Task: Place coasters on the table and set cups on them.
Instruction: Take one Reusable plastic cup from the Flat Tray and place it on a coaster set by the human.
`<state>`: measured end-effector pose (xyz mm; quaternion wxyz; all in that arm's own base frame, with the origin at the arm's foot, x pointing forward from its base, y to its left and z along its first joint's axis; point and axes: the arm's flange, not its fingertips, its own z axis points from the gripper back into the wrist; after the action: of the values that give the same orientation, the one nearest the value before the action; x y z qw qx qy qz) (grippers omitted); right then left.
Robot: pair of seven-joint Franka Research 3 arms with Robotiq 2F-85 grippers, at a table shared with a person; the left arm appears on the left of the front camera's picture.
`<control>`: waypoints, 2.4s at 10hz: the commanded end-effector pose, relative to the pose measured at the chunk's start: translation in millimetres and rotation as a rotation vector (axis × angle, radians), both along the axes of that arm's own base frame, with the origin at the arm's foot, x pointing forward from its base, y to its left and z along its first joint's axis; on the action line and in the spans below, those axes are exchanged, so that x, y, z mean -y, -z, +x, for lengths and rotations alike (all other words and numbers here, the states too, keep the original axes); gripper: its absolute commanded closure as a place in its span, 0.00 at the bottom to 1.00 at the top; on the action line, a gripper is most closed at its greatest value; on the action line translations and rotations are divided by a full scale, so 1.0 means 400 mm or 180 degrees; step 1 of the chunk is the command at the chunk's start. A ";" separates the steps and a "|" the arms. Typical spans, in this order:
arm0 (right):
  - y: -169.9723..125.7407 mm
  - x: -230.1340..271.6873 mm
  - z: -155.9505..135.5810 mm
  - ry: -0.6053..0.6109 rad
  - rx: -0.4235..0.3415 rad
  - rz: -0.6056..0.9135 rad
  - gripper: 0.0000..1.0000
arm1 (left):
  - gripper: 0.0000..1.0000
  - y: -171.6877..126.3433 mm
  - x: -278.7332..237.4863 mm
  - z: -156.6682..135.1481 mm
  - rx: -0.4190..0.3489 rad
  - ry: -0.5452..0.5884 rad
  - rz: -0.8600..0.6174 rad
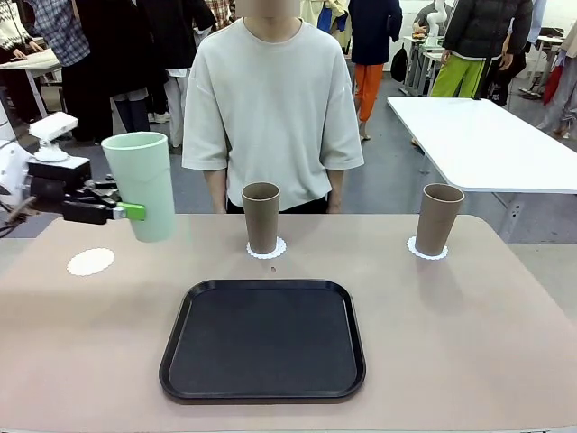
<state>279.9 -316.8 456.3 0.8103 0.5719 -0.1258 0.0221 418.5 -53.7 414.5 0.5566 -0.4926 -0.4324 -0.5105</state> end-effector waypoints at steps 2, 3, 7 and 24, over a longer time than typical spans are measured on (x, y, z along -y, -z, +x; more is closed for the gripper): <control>-0.003 0.001 -0.005 -0.0003 0.0018 0.0021 0.00 | 0.75 0.000 0.000 0.000 0.0000 0.0000 0.0000; -0.003 0.001 -0.005 -0.0003 0.0018 0.0021 0.00 | 0.75 0.000 0.000 0.000 0.0000 0.0000 0.0000; -0.003 0.001 -0.005 -0.0003 0.0018 0.0021 0.00 | 0.16 0.005 -0.005 -0.010 -0.0061 -0.0013 0.0033; -0.003 0.001 -0.005 -0.0003 0.0018 0.0021 0.00 | 0.16 0.231 -0.525 0.289 0.0197 -0.0340 0.0208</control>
<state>279.3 -317.3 456.3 0.8103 0.5718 -0.1263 0.0215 541.9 165.0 317.1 0.5896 -0.4378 -0.4573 -0.5016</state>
